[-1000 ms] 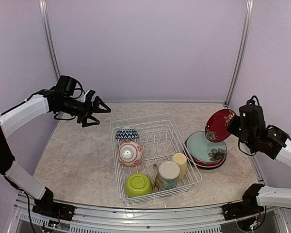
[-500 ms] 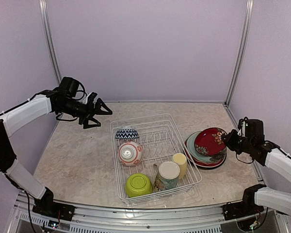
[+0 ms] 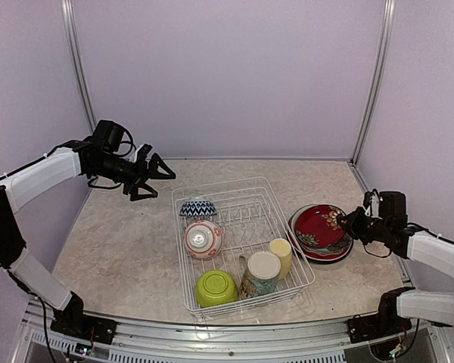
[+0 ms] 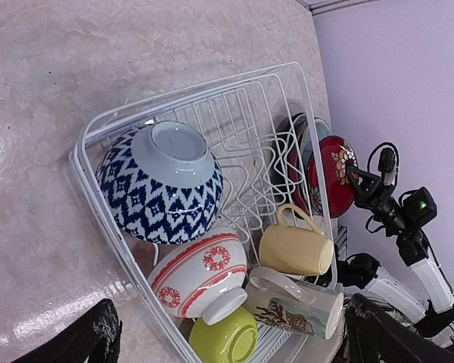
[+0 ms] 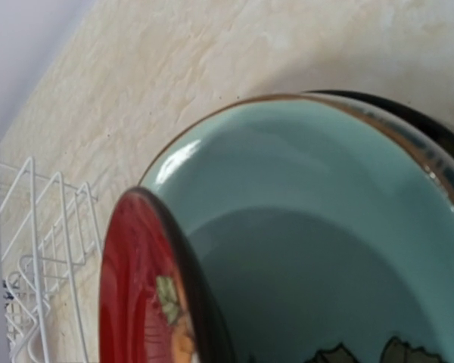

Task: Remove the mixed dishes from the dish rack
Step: Place the plate with another plate, then grab the cup from the dish rack.

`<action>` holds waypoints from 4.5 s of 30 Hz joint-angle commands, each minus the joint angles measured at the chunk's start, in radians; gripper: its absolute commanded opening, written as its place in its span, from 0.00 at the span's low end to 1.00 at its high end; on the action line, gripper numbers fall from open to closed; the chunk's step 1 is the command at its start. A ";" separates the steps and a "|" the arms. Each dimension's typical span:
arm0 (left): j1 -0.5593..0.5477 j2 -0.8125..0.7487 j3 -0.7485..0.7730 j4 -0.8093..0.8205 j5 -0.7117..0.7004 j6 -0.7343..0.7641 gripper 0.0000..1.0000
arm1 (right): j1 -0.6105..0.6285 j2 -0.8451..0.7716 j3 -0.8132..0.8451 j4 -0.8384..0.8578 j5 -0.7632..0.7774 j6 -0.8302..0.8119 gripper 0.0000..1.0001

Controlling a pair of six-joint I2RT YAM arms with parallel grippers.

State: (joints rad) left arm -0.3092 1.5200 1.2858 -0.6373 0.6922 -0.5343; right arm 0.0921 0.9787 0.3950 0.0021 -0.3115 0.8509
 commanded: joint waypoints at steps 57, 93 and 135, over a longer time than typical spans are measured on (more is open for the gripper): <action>-0.006 -0.009 0.023 -0.010 0.005 0.011 0.99 | 0.929 0.327 0.663 -0.495 0.319 -0.337 1.00; -0.006 0.012 0.024 -0.012 0.005 0.010 0.99 | 1.201 0.471 0.668 -0.675 0.532 -0.298 0.92; -0.006 -0.002 0.023 -0.012 -0.005 0.011 0.99 | 1.155 0.390 0.713 -0.385 0.687 -0.269 0.00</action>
State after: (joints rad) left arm -0.3096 1.5211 1.2858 -0.6373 0.6983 -0.5343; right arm 1.2671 1.4136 1.0538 -0.4801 0.3008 0.5480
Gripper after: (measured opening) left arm 0.990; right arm 0.815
